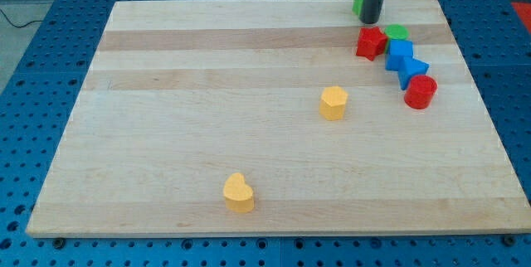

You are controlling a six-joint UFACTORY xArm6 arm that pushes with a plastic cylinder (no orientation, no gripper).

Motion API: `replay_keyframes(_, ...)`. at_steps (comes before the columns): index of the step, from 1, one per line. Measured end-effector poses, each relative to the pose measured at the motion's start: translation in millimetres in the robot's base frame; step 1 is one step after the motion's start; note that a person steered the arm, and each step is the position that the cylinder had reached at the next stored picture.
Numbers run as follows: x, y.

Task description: Push the green star to the left of the board

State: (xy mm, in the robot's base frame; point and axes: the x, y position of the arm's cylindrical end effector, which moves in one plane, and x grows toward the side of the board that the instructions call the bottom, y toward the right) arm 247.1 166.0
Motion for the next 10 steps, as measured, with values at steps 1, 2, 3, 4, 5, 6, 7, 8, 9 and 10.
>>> replay_keyframes(1, -17.1, 7.6)
replay_keyframes(2, -18.7, 18.0)
replay_keyframes(3, -2.6, 38.7)
replay_keyframes(4, -3.9, 71.0)
replay_keyframes(5, -54.5, 103.5)
replay_keyframes(6, -55.6, 99.9)
replay_keyframes(7, -56.0, 98.2)
replay_keyframes(8, -54.6, 8.7)
replay_keyframes(9, -51.0, -106.0)
replay_keyframes(10, -15.9, -173.1)
